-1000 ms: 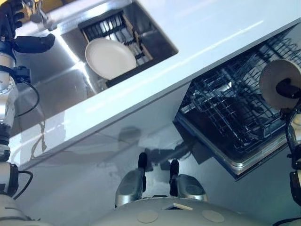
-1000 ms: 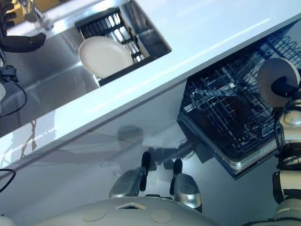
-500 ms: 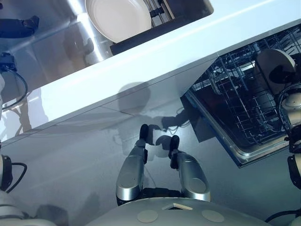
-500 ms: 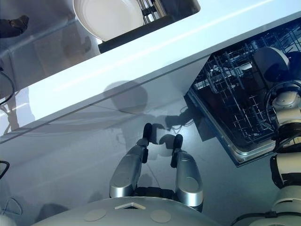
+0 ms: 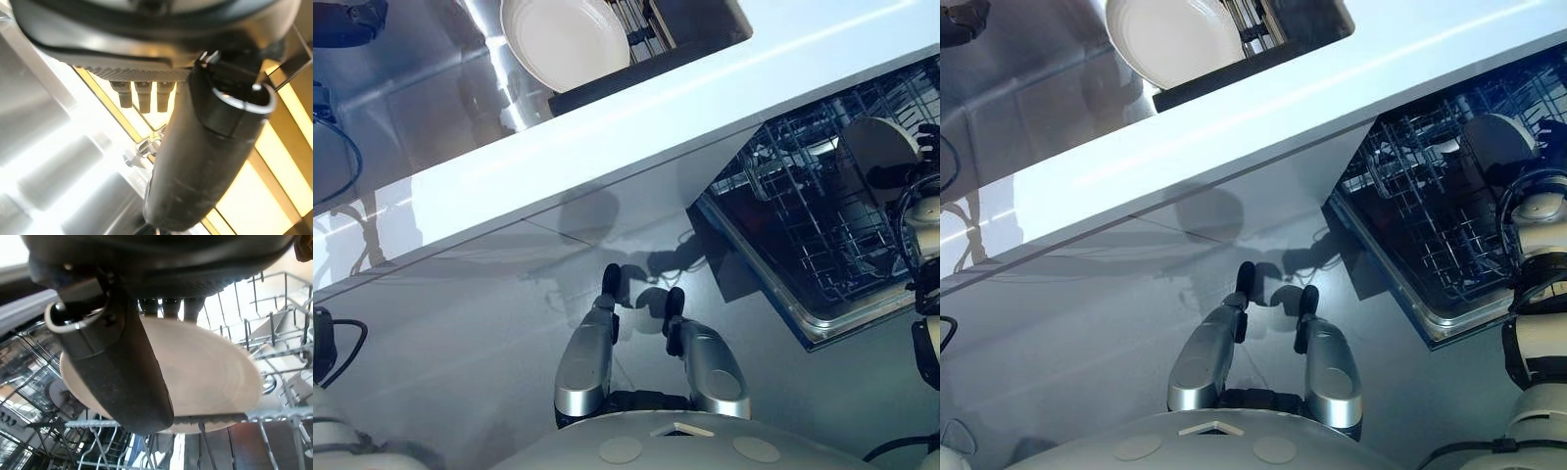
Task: Pick up plates and place into dishwasher.
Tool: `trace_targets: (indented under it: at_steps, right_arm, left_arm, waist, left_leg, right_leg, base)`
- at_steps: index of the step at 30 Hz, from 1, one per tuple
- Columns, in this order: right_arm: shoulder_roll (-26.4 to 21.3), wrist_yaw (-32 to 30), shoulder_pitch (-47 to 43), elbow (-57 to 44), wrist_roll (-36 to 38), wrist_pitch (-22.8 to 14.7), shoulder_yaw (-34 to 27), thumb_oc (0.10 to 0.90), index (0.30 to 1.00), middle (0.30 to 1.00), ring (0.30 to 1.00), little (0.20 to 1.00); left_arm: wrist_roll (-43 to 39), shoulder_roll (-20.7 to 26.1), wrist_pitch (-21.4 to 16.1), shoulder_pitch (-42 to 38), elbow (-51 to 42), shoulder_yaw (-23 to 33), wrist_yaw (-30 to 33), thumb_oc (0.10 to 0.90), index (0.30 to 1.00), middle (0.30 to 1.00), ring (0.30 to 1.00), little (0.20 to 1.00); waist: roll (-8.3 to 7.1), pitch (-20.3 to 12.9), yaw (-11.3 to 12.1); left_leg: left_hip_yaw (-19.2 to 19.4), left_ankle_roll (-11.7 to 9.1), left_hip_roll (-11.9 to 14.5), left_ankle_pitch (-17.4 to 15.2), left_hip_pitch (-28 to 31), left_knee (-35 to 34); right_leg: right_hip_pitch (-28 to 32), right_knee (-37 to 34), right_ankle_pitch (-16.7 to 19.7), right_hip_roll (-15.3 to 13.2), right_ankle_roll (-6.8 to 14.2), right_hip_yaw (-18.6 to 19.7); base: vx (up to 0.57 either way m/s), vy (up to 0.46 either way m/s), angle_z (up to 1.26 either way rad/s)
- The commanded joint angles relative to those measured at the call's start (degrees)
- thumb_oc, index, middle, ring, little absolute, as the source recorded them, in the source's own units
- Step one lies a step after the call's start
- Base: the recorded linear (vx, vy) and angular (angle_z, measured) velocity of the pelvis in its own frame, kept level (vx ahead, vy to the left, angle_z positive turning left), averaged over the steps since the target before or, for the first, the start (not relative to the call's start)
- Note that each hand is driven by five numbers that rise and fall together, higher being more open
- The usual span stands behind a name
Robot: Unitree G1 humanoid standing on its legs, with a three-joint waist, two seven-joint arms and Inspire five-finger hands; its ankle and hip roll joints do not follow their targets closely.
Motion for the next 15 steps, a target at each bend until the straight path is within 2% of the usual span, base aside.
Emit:
trace_targets:
  at_steps: [1, 10, 15]
  right_arm:
    - [-1.8, -3.8, 4.5, -5.3, 0.2, -2.7, -1.8, 0.800, 0.900, 0.900, 0.900, 0.900]
    - [-2.2, -3.5, 8.0, -10.1, -0.9, -2.4, -5.0, 0.800, 0.900, 0.900, 0.900, 0.900]
    - [-2.1, -0.8, 8.3, -10.6, 1.3, -4.7, -5.6, 0.800, 0.900, 0.900, 0.900, 0.900]
  left_arm:
    - [-2.0, 4.5, -2.9, 2.0, -4.1, 4.8, 0.6, 0.800, 0.900, 0.900, 0.900, 0.900]
    - [-1.1, 2.0, -2.6, 8.6, -7.3, 8.8, 0.2, 0.800, 0.900, 0.900, 0.900, 0.900]
    - [-0.1, 0.3, -2.6, 10.5, -8.3, 9.2, 0.3, 0.800, 0.900, 0.900, 0.900, 0.900]
  waist:
    - [-0.67, -11.1, -1.0]
    - [-1.55, -14.6, -1.8]
    - [-1.74, -16.7, -2.2]
  left_leg:
    - [5.7, -1.3, 1.0, -3.0, 3.1, -5.8]
    - [7.5, -0.7, 0.4, -4.0, 7.0, -6.6]
    - [8.3, -0.3, 0.0, -4.7, 9.1, -6.9]
  right_leg:
    - [2.4, 1.3, -6.7, 2.3, 1.2, 1.2]
    - [5.7, -1.4, -5.4, 1.8, 2.2, 2.0]
    - [7.2, -2.5, -4.8, 1.6, 2.8, 2.7]
  base:
    - [0.06, 0.042, -0.06]
    - [0.03, 0.074, -0.14]
    - [0.02, 0.107, -0.11]
